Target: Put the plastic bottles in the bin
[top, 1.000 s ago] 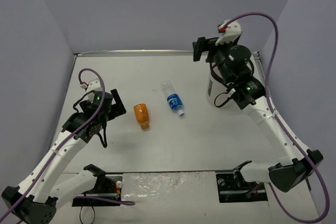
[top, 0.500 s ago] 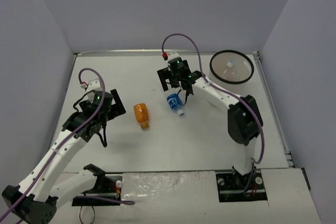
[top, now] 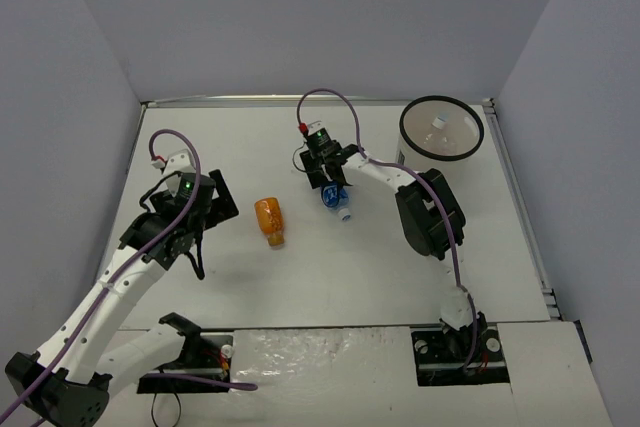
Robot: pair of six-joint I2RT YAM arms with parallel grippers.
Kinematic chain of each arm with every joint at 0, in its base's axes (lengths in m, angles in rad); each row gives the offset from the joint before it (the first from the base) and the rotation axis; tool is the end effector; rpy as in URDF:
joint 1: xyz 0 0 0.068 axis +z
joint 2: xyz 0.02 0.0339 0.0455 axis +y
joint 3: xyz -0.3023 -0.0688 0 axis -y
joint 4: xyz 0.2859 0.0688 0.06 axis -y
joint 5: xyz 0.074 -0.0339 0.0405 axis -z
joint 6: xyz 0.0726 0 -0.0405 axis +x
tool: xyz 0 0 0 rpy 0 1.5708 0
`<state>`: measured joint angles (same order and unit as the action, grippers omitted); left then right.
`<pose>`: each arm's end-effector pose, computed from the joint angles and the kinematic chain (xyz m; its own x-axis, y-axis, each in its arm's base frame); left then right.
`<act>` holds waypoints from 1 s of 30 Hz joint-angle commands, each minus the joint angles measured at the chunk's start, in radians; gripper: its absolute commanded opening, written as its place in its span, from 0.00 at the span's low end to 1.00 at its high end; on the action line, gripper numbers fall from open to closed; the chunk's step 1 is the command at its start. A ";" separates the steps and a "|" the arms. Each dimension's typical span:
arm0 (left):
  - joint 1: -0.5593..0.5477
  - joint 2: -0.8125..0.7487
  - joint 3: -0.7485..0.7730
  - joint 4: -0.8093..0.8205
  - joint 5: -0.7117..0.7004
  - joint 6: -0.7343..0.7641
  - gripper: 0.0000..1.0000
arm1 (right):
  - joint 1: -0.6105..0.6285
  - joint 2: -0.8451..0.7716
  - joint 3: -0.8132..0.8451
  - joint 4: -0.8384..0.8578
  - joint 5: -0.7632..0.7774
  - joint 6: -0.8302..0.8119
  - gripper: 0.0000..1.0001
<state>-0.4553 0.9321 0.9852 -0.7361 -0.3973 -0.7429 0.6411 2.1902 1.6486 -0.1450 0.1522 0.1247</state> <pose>0.2202 -0.0765 0.3423 -0.5094 -0.4451 -0.7365 -0.2833 0.8949 -0.3448 0.4747 0.3405 0.1713 -0.5659 -0.2689 -0.7794 -0.4301 0.9028 0.0008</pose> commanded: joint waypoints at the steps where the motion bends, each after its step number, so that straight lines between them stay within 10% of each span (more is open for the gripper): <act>1: 0.009 -0.014 0.022 0.004 -0.029 -0.005 0.97 | -0.001 -0.110 0.042 0.041 0.067 0.027 0.38; 12: 0.010 -0.029 0.020 0.004 -0.026 -0.009 0.97 | -0.041 -0.590 0.028 0.193 0.169 -0.088 0.33; 19: 0.014 -0.037 0.023 0.015 -0.009 -0.007 0.97 | -0.318 -0.838 -0.163 0.615 0.186 -0.118 0.34; 30: 0.017 -0.044 0.029 0.023 -0.009 -0.003 0.97 | -0.498 -0.798 -0.349 0.920 0.173 -0.129 0.37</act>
<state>-0.4490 0.9018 0.9852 -0.7469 -0.3965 -0.7439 0.1592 1.3378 1.3512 0.6013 0.3336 -0.0088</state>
